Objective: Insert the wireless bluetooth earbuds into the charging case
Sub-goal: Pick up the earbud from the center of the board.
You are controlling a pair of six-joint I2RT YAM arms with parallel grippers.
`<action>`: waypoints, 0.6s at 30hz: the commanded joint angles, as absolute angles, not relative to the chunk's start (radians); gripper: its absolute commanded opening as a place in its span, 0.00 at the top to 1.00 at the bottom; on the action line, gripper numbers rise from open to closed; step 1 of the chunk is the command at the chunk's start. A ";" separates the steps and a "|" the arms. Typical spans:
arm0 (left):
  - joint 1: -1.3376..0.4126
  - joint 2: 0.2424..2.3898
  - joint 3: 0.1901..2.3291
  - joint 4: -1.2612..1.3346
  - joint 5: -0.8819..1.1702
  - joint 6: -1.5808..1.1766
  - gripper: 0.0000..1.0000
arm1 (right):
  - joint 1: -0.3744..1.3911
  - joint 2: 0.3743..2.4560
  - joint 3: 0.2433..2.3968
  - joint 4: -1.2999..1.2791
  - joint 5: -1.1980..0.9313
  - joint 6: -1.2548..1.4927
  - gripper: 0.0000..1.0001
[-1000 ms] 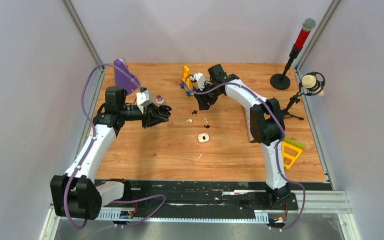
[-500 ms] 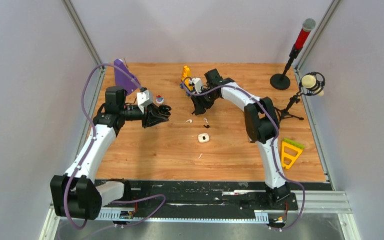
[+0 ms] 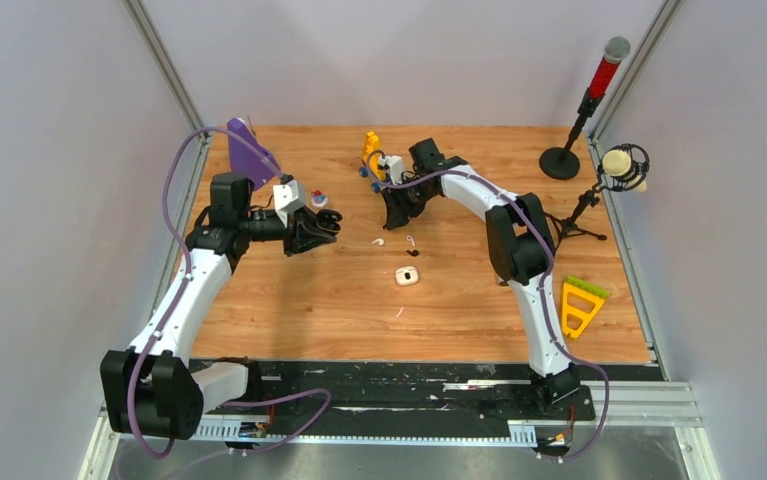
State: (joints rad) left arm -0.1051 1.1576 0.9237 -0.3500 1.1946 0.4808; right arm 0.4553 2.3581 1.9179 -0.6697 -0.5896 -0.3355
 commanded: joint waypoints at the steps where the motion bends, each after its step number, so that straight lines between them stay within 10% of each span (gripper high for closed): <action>1: -0.110 1.143 0.957 -0.346 1.203 0.500 0.89 | 0.457 2.388 1.954 -0.647 -0.640 -0.308 0.53; 18: -0.111 1.137 0.957 -0.348 1.198 0.504 0.89 | 0.459 2.411 1.962 -0.646 -0.639 -0.291 0.60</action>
